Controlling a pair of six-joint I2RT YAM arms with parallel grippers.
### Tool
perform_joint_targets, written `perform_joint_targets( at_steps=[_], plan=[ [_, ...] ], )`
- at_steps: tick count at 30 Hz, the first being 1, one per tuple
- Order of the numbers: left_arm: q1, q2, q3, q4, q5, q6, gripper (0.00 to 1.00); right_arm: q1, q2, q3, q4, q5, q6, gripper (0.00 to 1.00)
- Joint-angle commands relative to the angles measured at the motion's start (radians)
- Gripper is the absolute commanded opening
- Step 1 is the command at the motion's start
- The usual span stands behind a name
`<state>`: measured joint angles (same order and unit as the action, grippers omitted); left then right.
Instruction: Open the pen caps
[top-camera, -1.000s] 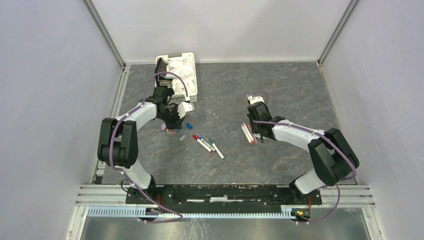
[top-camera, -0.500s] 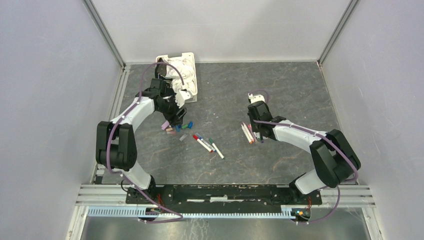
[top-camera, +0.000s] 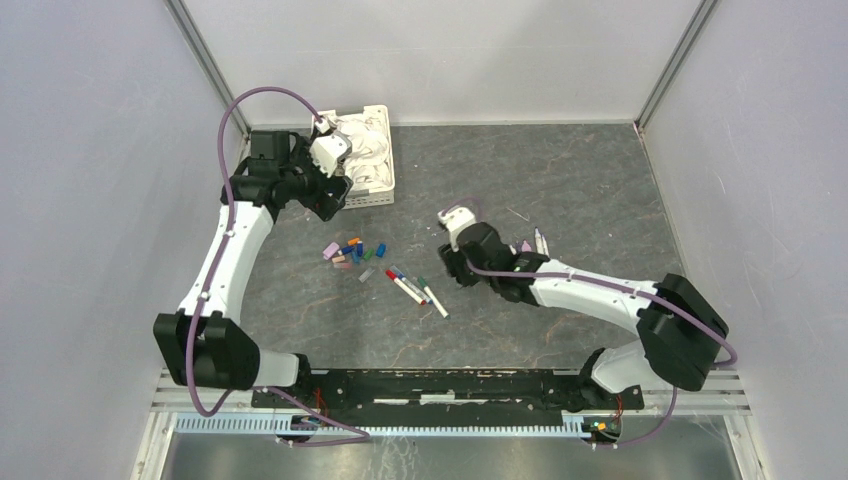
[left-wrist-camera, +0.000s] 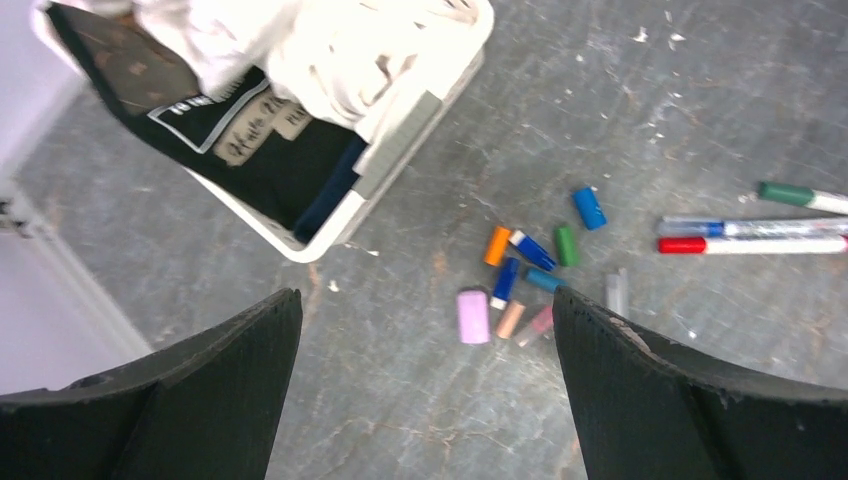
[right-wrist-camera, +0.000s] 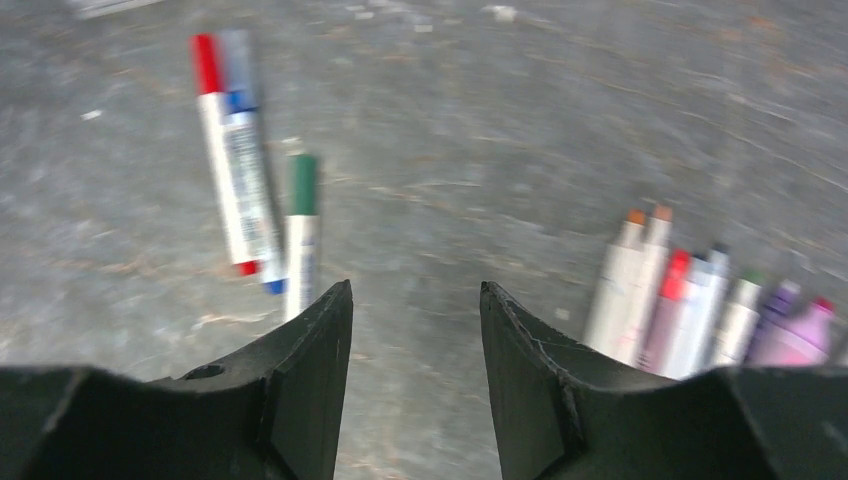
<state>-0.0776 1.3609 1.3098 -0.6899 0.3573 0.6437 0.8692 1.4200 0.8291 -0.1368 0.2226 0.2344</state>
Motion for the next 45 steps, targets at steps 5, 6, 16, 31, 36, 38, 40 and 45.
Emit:
perform_joint_targets(
  at_steps=[5,6,16,31,36,38,40,45],
  plan=[
    [0.043,0.006,0.044,-0.041,0.126,-0.116,1.00,0.115,0.124,0.020,0.088,-0.129,0.006,0.51],
    [0.042,-0.005,0.040,-0.039,0.134,-0.115,1.00,0.120,0.133,0.017,0.090,-0.132,0.009,0.50],
    [0.041,0.008,0.038,-0.085,0.178,-0.082,1.00,0.130,0.187,-0.055,0.127,-0.162,0.016,0.45],
    [0.036,0.073,-0.047,-0.073,0.278,-0.036,1.00,0.129,0.189,-0.086,0.099,-0.054,-0.017,0.08],
    [-0.004,0.076,-0.109,-0.072,0.293,0.007,1.00,0.105,0.169,-0.019,0.061,-0.071,-0.027,0.00],
    [-0.021,0.075,-0.128,-0.073,0.295,0.017,1.00,0.085,0.157,0.006,0.047,-0.095,-0.030,0.00],
    [-0.034,0.075,-0.139,-0.075,0.305,0.025,1.00,0.062,0.140,0.025,0.038,-0.133,-0.032,0.00],
    [-0.073,0.076,-0.164,-0.103,0.337,0.075,1.00,0.003,0.098,0.075,0.004,-0.269,-0.037,0.00]
  ],
)
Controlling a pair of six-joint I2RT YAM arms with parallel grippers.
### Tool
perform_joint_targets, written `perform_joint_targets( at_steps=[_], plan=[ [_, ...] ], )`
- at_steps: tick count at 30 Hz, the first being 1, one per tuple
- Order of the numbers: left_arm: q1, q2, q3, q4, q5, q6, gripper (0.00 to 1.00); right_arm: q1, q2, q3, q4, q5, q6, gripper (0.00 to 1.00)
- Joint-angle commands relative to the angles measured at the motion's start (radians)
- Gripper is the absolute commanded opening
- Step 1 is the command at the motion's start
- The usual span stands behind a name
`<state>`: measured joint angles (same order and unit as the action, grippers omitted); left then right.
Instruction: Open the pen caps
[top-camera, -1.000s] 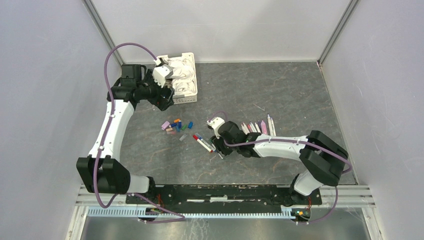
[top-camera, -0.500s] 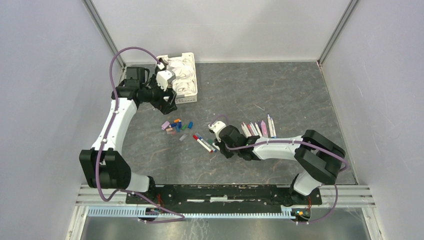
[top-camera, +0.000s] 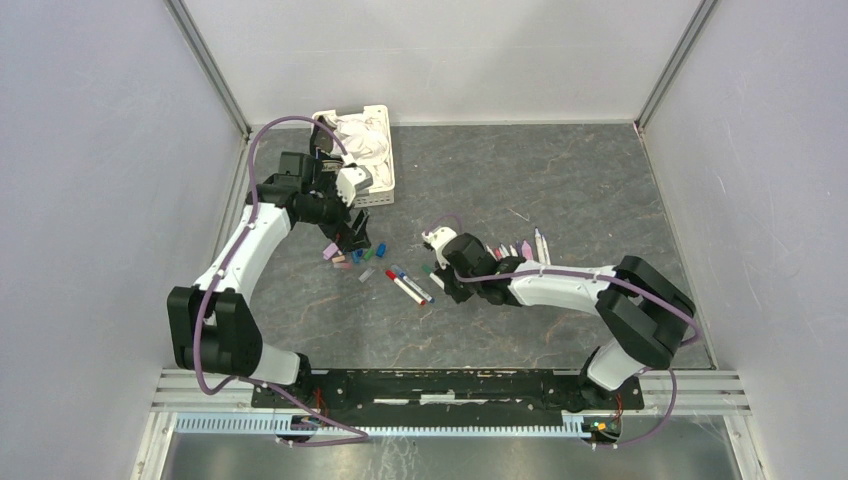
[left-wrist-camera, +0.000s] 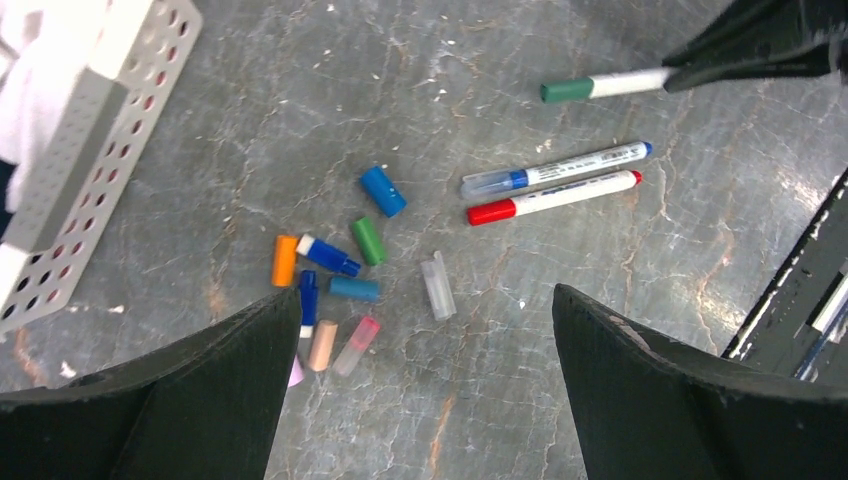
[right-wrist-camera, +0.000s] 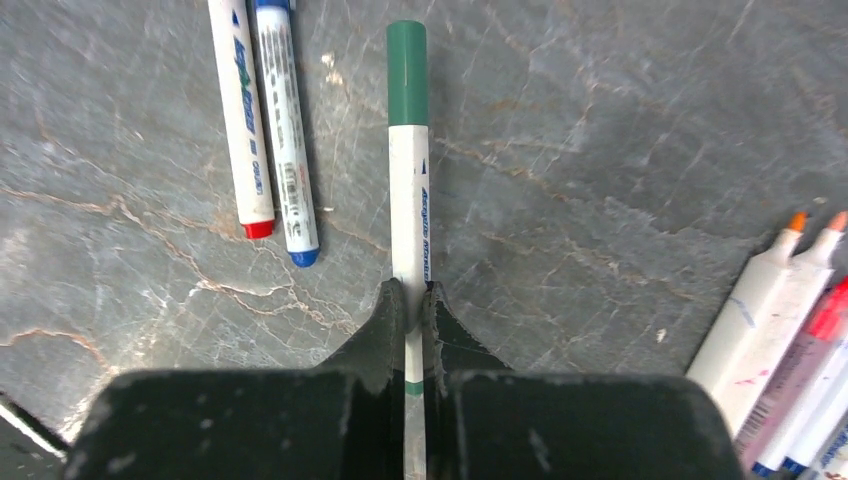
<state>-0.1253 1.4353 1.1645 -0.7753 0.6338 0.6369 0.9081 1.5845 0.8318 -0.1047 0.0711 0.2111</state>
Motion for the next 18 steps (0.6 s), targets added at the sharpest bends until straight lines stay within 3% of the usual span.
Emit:
perform_joint_targets(
  at_steps=[1,9,18],
  plan=[
    [-0.034,-0.002,-0.025,-0.024,0.068,0.099,1.00,-0.049,-0.069,0.085,-0.040,-0.166,-0.018,0.00],
    [-0.104,-0.039,-0.062,-0.093,0.102,0.260,1.00,-0.092,-0.052,0.223,-0.194,-0.480,-0.075,0.00],
    [-0.171,-0.070,-0.083,-0.144,0.148,0.367,1.00,-0.100,0.015,0.300,-0.252,-0.736,-0.085,0.00]
  ],
)
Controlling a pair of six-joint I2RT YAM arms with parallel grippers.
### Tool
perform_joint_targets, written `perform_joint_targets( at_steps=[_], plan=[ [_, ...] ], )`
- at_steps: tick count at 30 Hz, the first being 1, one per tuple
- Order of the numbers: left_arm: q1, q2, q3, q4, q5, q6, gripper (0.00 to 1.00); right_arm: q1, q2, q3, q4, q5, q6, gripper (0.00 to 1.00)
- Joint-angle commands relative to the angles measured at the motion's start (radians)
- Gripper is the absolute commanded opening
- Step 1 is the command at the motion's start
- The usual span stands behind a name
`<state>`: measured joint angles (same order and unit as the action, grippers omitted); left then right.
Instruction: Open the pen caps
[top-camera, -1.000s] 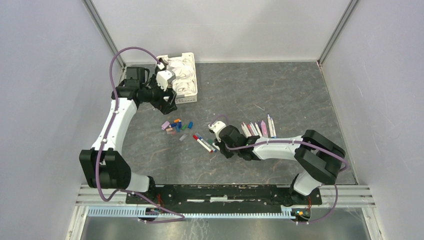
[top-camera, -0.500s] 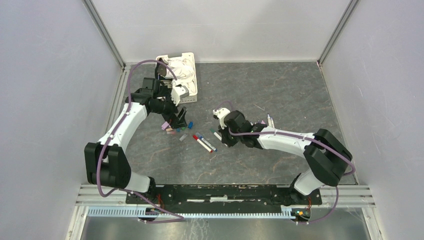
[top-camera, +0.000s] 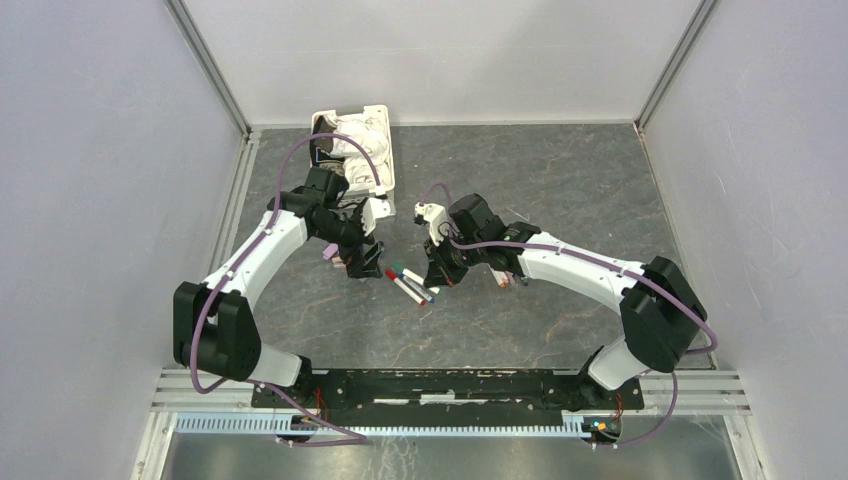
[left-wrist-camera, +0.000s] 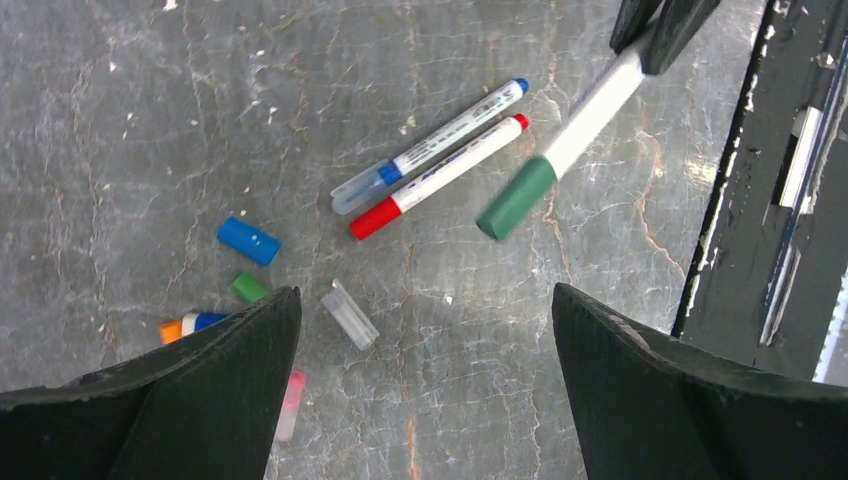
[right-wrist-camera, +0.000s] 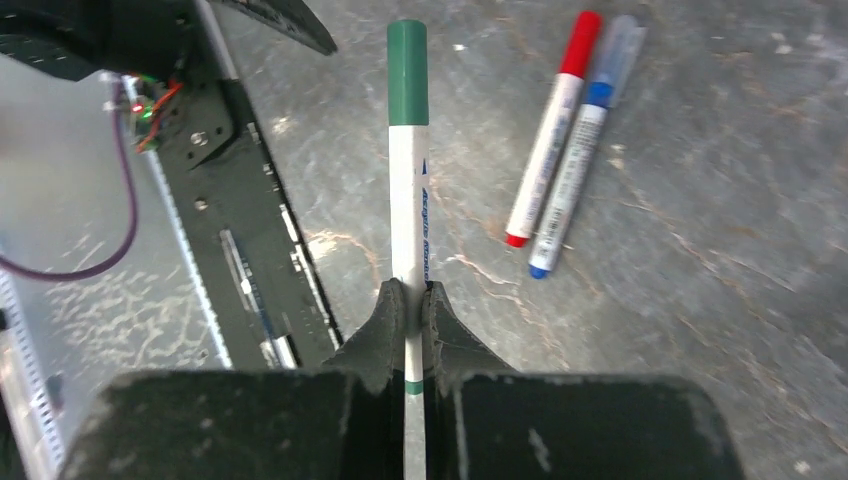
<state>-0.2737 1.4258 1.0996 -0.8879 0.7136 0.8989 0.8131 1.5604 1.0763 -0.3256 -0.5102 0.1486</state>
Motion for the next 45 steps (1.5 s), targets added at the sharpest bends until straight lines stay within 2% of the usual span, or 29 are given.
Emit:
perform_joint_targets(
  at_steps=[1,5,11,15,20,24,26,27,28,31,34,39,45],
  plan=[
    [-0.027,-0.070,-0.023,-0.040,0.084,0.123,1.00,-0.006,0.047,0.065,-0.035,-0.166,-0.023,0.00],
    [-0.046,-0.087,-0.031,-0.115,0.122,0.214,0.98,-0.008,0.070,0.093,-0.031,-0.216,-0.018,0.00],
    [-0.055,-0.071,-0.030,-0.202,0.126,0.297,0.80,-0.038,0.073,0.094,0.014,-0.257,0.019,0.00],
    [-0.058,-0.062,-0.029,-0.208,0.142,0.310,0.71,-0.051,0.090,0.082,0.055,-0.307,0.052,0.00],
    [-0.067,-0.061,-0.016,-0.203,0.171,0.315,0.54,-0.057,0.131,0.099,0.057,-0.361,0.062,0.00],
    [-0.073,-0.049,-0.015,-0.204,0.171,0.326,0.39,-0.063,0.146,0.114,0.064,-0.377,0.074,0.00],
    [-0.074,-0.042,-0.014,-0.203,0.165,0.332,0.23,-0.067,0.150,0.116,0.073,-0.382,0.085,0.00],
    [-0.074,-0.037,-0.013,-0.202,0.164,0.333,0.10,-0.068,0.153,0.117,0.075,-0.386,0.088,0.00],
    [-0.076,-0.033,-0.011,-0.201,0.162,0.331,0.03,-0.068,0.157,0.118,0.076,-0.390,0.091,0.00],
    [-0.076,-0.029,-0.006,-0.199,0.159,0.329,0.02,-0.068,0.168,0.102,0.111,-0.400,0.126,0.25],
    [-0.076,-0.031,-0.001,-0.197,0.162,0.324,0.02,-0.067,0.176,0.084,0.164,-0.412,0.167,0.39],
    [-0.076,-0.037,0.008,-0.193,0.155,0.319,0.02,-0.066,0.210,0.093,0.226,-0.458,0.225,0.47],
    [-0.076,-0.049,0.011,-0.195,0.154,0.317,0.02,-0.065,0.254,0.139,0.227,-0.484,0.246,0.50]
  ],
)
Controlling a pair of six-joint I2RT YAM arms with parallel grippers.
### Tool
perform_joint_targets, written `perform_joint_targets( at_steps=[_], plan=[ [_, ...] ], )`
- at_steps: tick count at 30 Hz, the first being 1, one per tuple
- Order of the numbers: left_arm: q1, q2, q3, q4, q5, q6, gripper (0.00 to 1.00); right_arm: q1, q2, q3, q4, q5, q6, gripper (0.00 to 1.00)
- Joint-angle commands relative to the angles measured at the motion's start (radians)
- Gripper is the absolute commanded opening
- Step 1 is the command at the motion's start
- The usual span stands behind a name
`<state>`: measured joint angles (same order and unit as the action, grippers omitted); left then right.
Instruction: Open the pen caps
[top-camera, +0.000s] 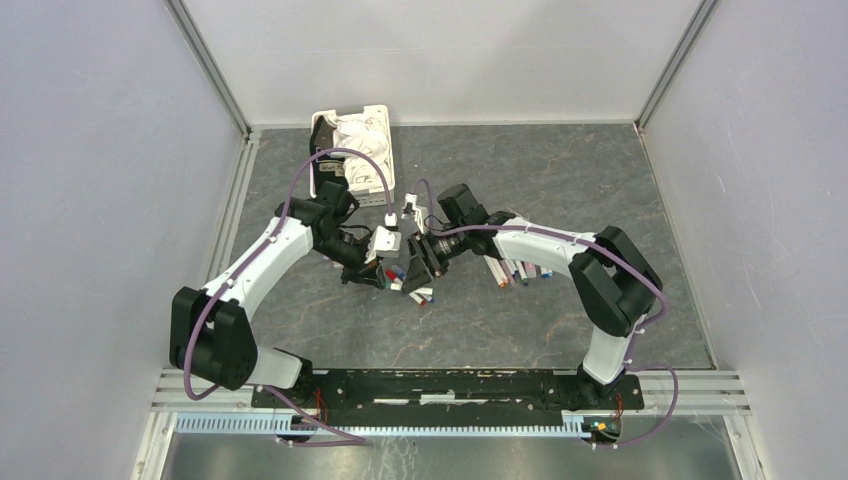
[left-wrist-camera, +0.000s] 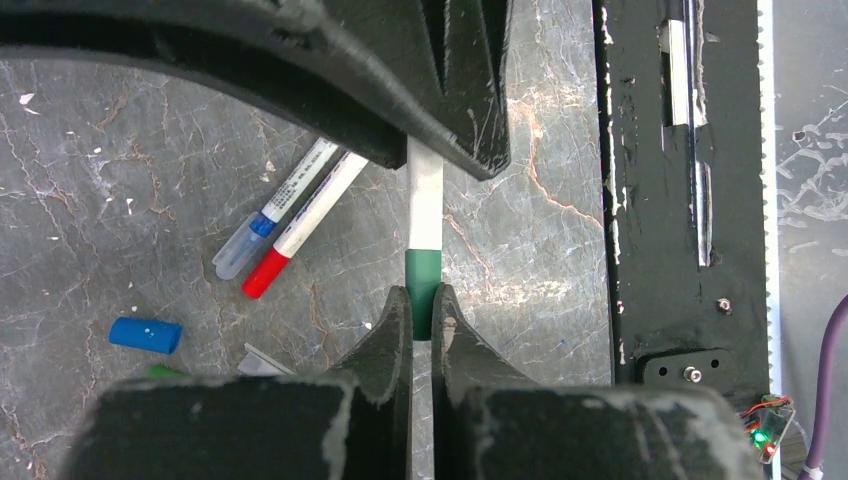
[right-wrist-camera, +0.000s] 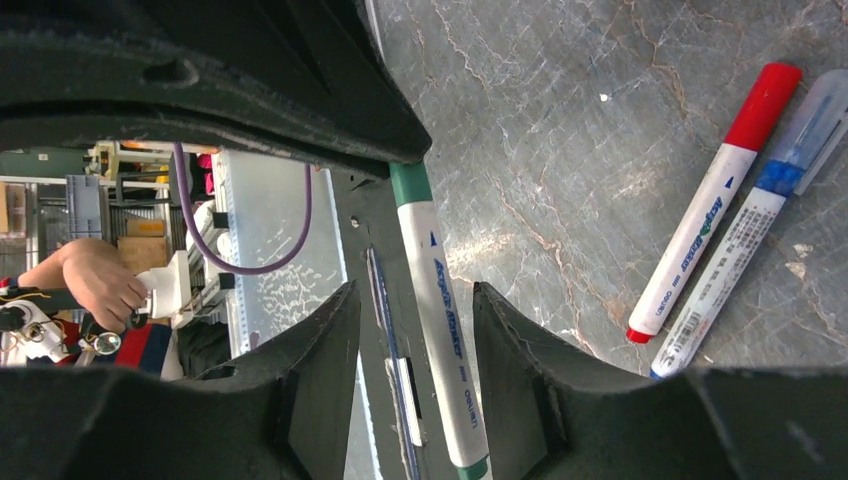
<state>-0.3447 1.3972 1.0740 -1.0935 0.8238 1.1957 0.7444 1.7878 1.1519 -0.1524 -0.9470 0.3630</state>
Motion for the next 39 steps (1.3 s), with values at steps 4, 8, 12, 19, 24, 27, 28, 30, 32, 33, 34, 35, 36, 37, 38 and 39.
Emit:
perform_joint_targets(
  at_steps=[4,8,12,19,24,27,28,30,32,33,34,35,36,37,38,39],
  plan=[
    [-0.005,-0.031,0.037,0.012,0.040,0.022,0.02,0.004,0.035,0.061,0.054,-0.052,0.031,0.50],
    [-0.005,-0.032,0.036,0.012,0.033,0.024,0.02,0.003,0.018,0.042,0.062,-0.052,0.033,0.46],
    [-0.005,-0.033,0.037,0.012,0.033,0.023,0.02,0.004,0.010,0.023,0.082,-0.057,0.047,0.40],
    [-0.005,-0.041,0.036,0.022,0.025,0.018,0.02,0.041,0.029,0.032,0.071,-0.083,0.026,0.46],
    [-0.005,-0.047,0.040,0.020,0.026,0.026,0.02,0.056,0.046,0.054,0.054,-0.091,0.017,0.40],
    [-0.005,-0.050,0.040,0.017,0.020,0.033,0.02,0.055,0.046,0.066,0.036,-0.089,0.009,0.21],
    [-0.005,-0.050,0.039,0.017,0.017,0.037,0.02,0.056,0.046,0.072,0.025,-0.089,0.002,0.10],
    [-0.004,-0.046,0.038,0.016,0.013,0.041,0.03,0.056,0.044,0.072,0.019,-0.088,0.000,0.00],
    [-0.005,-0.042,0.038,0.017,0.019,0.040,0.23,0.056,0.041,0.074,0.020,-0.087,0.004,0.00],
    [-0.007,-0.040,0.036,0.016,0.022,0.039,0.37,0.056,0.041,0.075,0.023,-0.088,0.007,0.00],
    [-0.011,-0.040,0.033,0.016,0.024,0.039,0.46,0.055,0.039,0.075,0.028,-0.086,0.012,0.00],
    [-0.014,-0.037,0.031,0.016,0.026,0.040,0.51,0.055,0.039,0.077,0.031,-0.088,0.015,0.00],
    [-0.020,-0.036,0.029,0.015,0.026,0.042,0.53,0.055,0.039,0.078,0.034,-0.088,0.018,0.00],
    [-0.025,-0.035,0.028,0.016,0.025,0.043,0.54,0.055,0.039,0.078,0.040,-0.088,0.024,0.00],
    [-0.029,-0.031,0.027,0.017,0.023,0.043,0.54,0.055,0.039,0.080,0.044,-0.090,0.028,0.00],
    [-0.031,-0.029,0.026,0.019,0.023,0.042,0.54,0.055,0.041,0.080,0.047,-0.090,0.031,0.00]
  ],
)
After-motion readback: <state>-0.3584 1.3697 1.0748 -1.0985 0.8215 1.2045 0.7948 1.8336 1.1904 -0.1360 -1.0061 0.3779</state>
